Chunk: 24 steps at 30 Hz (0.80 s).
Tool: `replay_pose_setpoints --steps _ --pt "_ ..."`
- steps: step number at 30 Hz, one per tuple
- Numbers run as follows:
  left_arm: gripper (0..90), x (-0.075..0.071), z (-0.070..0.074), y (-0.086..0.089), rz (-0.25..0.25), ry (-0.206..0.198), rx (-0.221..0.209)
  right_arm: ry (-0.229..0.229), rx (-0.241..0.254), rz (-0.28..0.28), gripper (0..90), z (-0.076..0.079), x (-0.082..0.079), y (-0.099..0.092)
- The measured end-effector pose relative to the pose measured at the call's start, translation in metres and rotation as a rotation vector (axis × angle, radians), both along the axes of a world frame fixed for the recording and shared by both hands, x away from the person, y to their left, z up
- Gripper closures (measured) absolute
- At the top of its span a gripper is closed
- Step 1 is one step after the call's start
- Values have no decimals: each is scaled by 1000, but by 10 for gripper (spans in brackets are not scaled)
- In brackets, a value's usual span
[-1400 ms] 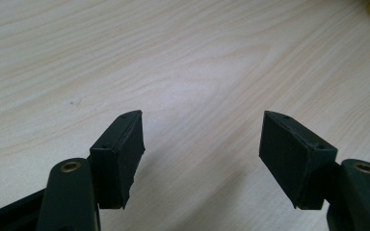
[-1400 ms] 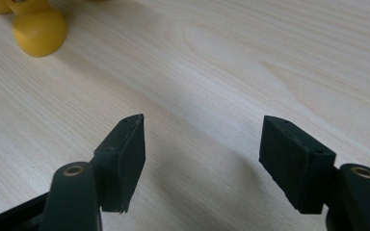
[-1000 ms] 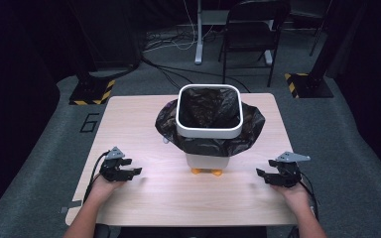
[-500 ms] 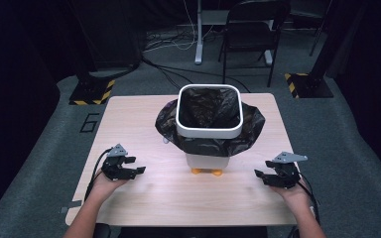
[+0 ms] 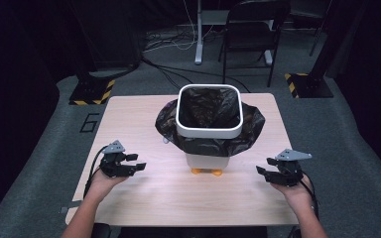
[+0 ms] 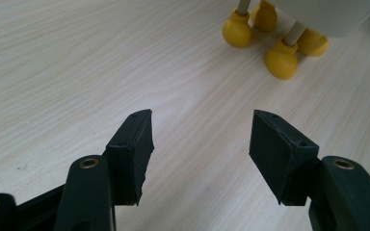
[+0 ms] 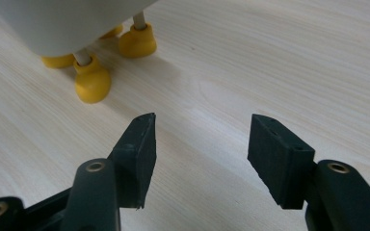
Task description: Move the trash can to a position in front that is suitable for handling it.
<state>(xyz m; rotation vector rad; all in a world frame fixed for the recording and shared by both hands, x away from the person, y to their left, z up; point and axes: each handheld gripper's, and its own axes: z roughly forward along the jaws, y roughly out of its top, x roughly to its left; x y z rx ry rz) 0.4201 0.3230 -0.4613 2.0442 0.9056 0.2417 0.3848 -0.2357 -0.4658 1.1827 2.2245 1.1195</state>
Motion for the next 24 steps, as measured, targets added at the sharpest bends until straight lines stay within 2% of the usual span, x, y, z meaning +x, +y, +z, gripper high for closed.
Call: replay_pose_setpoints --steps 2,5,12,19,24 --pt "404 0 3 0 6 8 -4 4 11 3 433 2 0 0" --pt "403 -1 8 -2 -1 -5 -9 13 7 5 452 5 0 2" --pt "400 2 18 -5 0 -3 -25 16 10 11 444 13 1 7" --pt "378 4 37 -11 5 -33 -36 -14 12 39 417 30 -1 15" --pt "358 5 44 -16 -7 -39 -42 -18 18 59 420 38 -1 19"
